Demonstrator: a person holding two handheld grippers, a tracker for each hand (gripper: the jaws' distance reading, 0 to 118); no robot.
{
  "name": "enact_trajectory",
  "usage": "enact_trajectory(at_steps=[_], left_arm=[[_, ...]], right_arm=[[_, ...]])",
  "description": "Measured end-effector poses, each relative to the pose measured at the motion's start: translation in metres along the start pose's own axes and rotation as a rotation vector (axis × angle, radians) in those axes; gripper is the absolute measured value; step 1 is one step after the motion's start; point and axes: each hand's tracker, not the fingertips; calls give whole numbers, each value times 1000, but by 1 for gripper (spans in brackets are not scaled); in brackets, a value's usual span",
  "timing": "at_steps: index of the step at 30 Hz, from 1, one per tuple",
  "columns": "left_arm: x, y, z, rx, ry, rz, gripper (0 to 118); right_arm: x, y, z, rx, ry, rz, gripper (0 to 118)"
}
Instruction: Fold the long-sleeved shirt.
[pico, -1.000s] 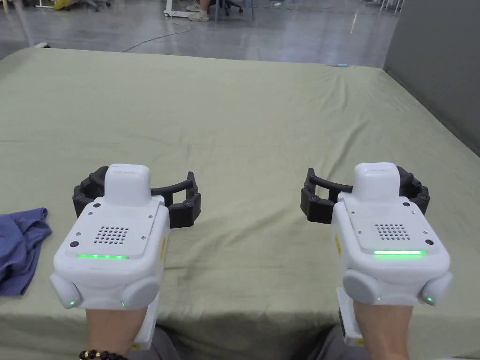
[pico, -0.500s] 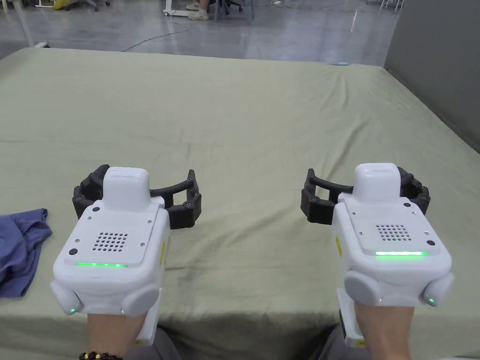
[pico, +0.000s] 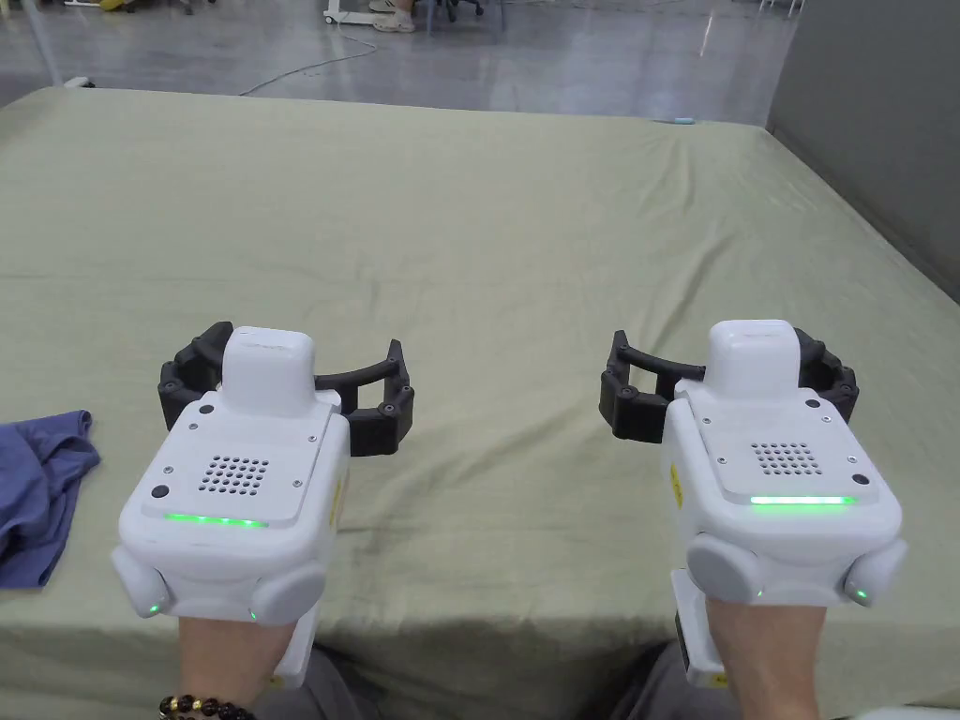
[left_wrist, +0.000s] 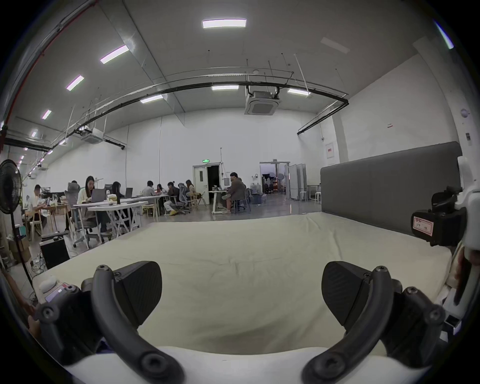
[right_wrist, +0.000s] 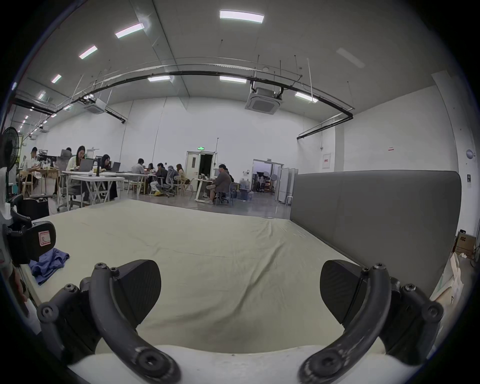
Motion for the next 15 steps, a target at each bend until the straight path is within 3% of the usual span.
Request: enact_trajectory(at_steps=[15], left_arm=[[1,3,-1,-5,9,1,118]], right_arm=[[0,-3,-1,-5,0,0,118]])
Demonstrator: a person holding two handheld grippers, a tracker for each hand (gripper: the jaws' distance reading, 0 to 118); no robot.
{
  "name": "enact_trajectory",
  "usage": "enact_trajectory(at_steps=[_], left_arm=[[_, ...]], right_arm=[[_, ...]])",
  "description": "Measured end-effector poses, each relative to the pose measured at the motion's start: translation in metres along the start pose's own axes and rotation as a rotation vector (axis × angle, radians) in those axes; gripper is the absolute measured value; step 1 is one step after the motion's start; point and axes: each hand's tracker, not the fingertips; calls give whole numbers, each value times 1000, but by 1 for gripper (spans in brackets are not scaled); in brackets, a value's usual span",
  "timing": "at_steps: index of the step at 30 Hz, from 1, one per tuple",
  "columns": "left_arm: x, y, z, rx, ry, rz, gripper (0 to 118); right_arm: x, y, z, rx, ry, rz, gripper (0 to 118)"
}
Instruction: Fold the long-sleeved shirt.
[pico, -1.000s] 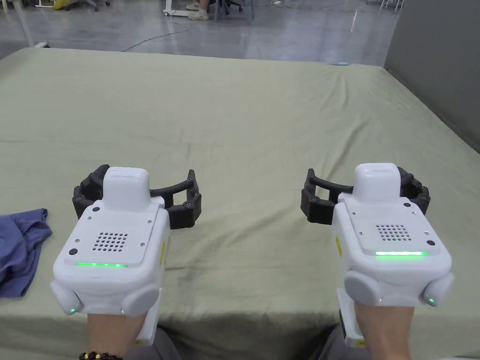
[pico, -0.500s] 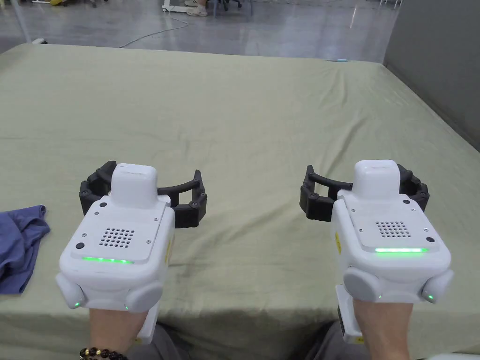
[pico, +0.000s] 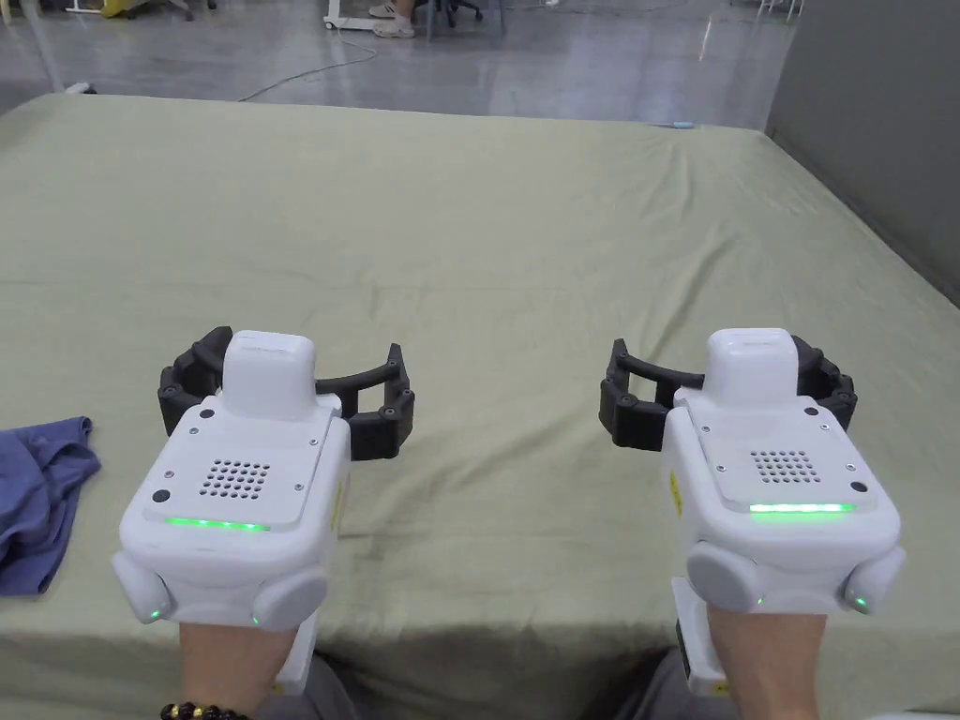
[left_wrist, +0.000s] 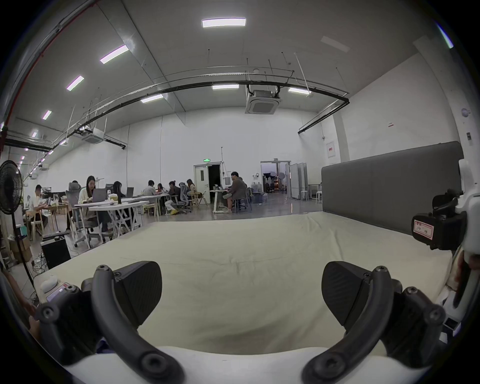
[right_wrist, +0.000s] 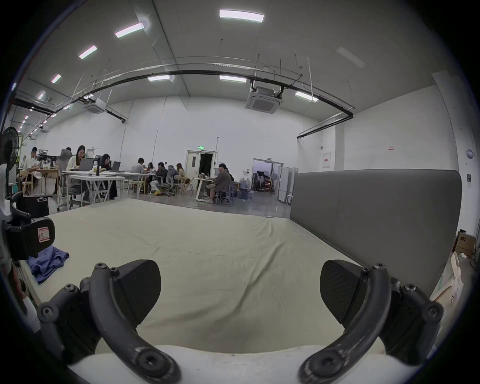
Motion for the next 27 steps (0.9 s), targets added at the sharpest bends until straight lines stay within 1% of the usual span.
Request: enact_trajectory(at_steps=[18,22,24,25,26,27], left_arm=[[-1,1,1,0,8,11,118],[-1,3,2,4,1,32,118],[-1,4,2,7,2,29,118],[-1,3,1,3,-3,26,118],[-1,4,1,1,-4,22,118],[-1,4,1,2,-4,18,118]], right_arm=[[0,0,1,2,-3,-3,118],[0,0,1,-1,6,-2,118],[2,2,1,-34,52,-39,118],[4,4,1,-49,114,-83,118],[6,7,1,-62,138,-134,118],[6,11,-1,-98,113,-178,118]])
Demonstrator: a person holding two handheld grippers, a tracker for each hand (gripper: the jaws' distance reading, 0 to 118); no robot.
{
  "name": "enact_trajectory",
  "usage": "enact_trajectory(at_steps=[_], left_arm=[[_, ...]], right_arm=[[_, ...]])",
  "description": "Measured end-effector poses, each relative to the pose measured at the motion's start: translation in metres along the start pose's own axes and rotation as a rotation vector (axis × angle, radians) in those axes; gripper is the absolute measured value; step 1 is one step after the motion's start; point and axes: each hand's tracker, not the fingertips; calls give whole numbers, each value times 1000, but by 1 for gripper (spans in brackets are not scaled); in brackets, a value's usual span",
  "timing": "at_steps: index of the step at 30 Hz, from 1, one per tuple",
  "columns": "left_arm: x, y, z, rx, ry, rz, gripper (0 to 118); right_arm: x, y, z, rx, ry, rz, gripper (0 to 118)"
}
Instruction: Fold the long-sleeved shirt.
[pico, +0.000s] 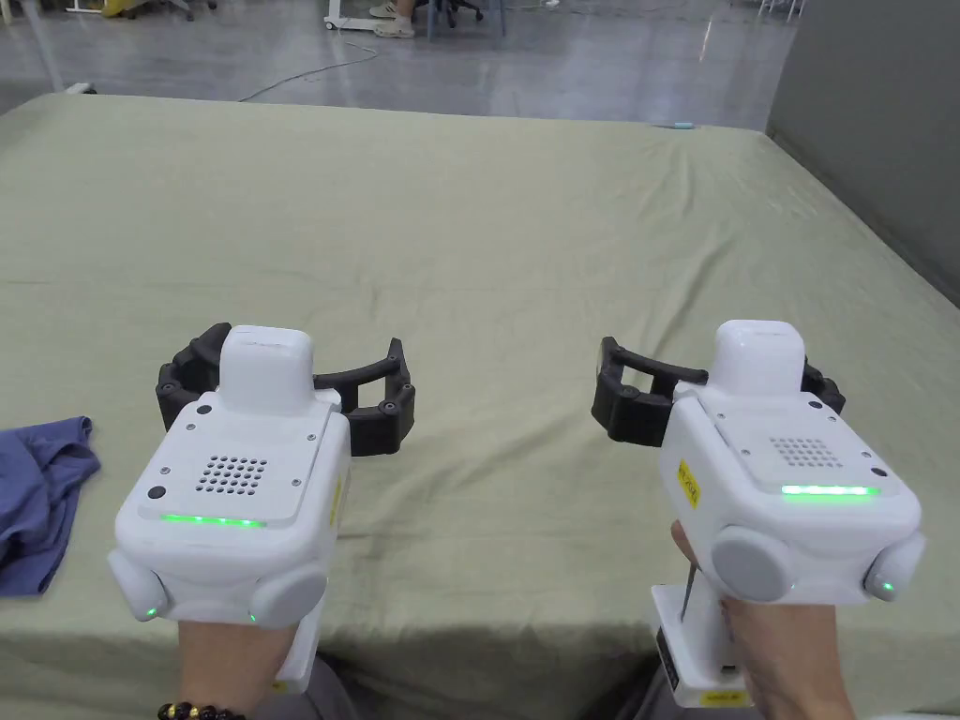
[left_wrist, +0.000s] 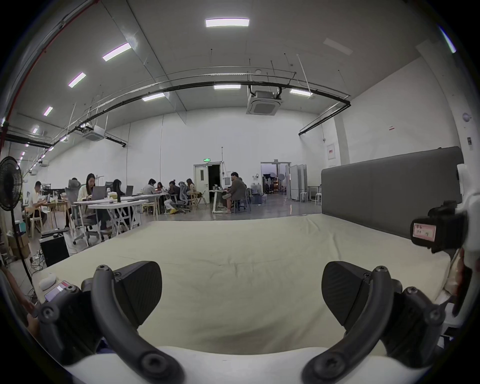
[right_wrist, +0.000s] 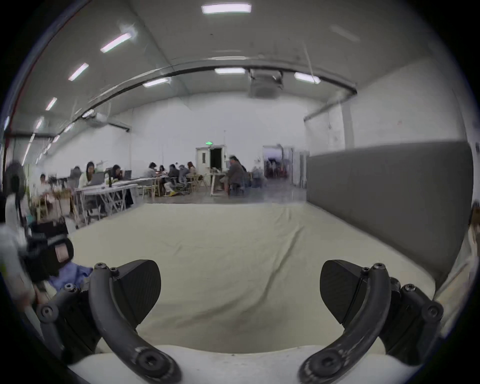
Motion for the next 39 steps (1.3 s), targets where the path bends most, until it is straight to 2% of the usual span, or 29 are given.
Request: enact_trajectory(at_steps=[2,3,5,7,9,12,15,19,23,25,27,29,32,35,37,38,39], left_arm=[[0,1,0,4,2,-3,118],[0,1,0,5,4,-2,118],[0,1,0,5,7,4,118],[-1,1,1,3,9,6,118],[-2,1,0,-2,9,6,118],[-1,0,0,-6,11,3,118],[-1,0,-1,-11,4,2,118],[1,0,0,-12,-1,-10,118],[0,0,0,-12,1,-3,118],[0,1,0,-12,6,-2,118],[-1,1,-1,-11,6,-2,118],[0,0,-1,-12,7,-4,118],[0,-1,-1,-18,4,2,118],[0,-1,-1,-19,1,1,118],[0,-1,0,-16,3,-1,118],[1,0,0,-18,4,0,118],[1,0,0,-18,4,1,118]], right_arm=[[-2,12,0,-98,-59,-71,118],[-2,17,1,-121,-66,-72,118],[-2,20,1,-96,-57,-40,118],[-5,19,3,-71,-42,36,118],[-13,17,8,-43,-99,76,118],[-21,19,6,-86,-155,77,118],[-25,20,2,-138,-134,47,118],[-31,18,-1,-109,-196,82,118],[-26,18,-1,-95,-218,53,118],[-22,19,2,-146,-222,46,118],[-18,18,5,-177,-188,77,118],[-13,11,5,-135,-178,75,118],[-11,5,7,-79,-224,73,118],[-3,2,7,21,-157,79,118],[4,-4,4,68,-80,122,118],[7,-7,8,66,-47,110,118],[8,-10,8,86,-61,72,118]])
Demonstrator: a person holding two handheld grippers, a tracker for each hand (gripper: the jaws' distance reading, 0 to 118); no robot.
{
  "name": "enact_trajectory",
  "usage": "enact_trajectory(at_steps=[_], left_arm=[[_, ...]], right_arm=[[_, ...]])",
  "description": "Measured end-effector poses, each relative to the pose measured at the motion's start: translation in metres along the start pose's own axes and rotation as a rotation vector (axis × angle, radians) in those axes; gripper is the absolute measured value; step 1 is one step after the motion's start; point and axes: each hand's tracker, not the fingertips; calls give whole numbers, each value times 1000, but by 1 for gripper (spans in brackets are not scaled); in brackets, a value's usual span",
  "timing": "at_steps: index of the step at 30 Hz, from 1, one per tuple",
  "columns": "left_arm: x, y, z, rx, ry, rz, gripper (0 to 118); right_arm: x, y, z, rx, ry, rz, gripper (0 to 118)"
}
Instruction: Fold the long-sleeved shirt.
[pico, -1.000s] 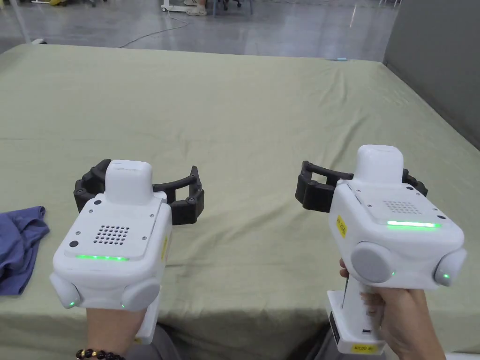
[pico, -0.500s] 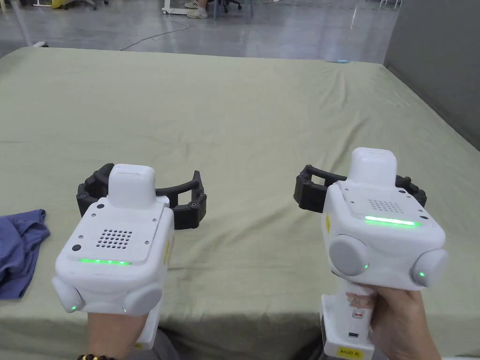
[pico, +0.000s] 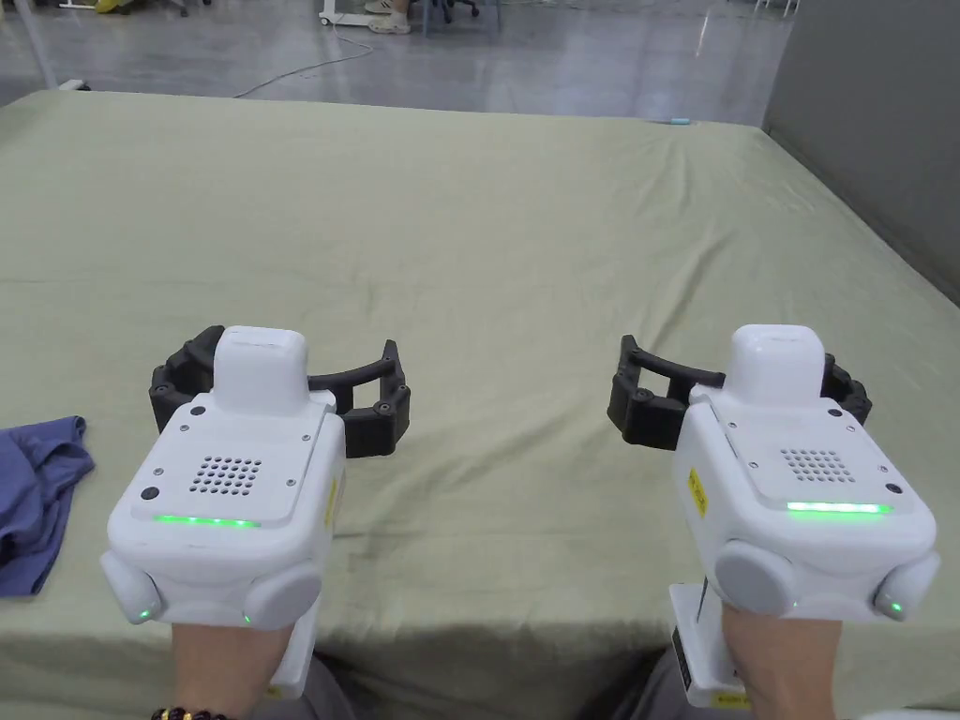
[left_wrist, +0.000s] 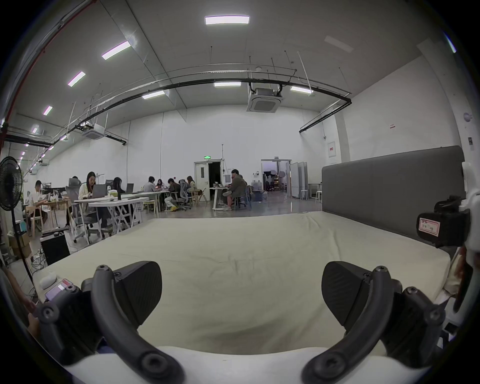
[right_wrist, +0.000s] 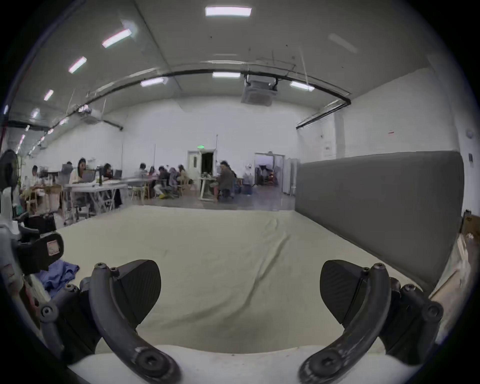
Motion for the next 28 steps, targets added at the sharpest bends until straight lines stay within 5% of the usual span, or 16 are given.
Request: enact_trajectory(at_steps=[1,5,28], left_arm=[[0,0,0,1,0,1,118],[-1,-1,0,-3,2,1,118],[-2,-1,0,-2,11,0,118]], right_arm=[[-2,-3,1,10,-73,-9,118],[-4,-4,-5,-42,-107,102,118],[-3,1,-4,-39,-66,54,118]])
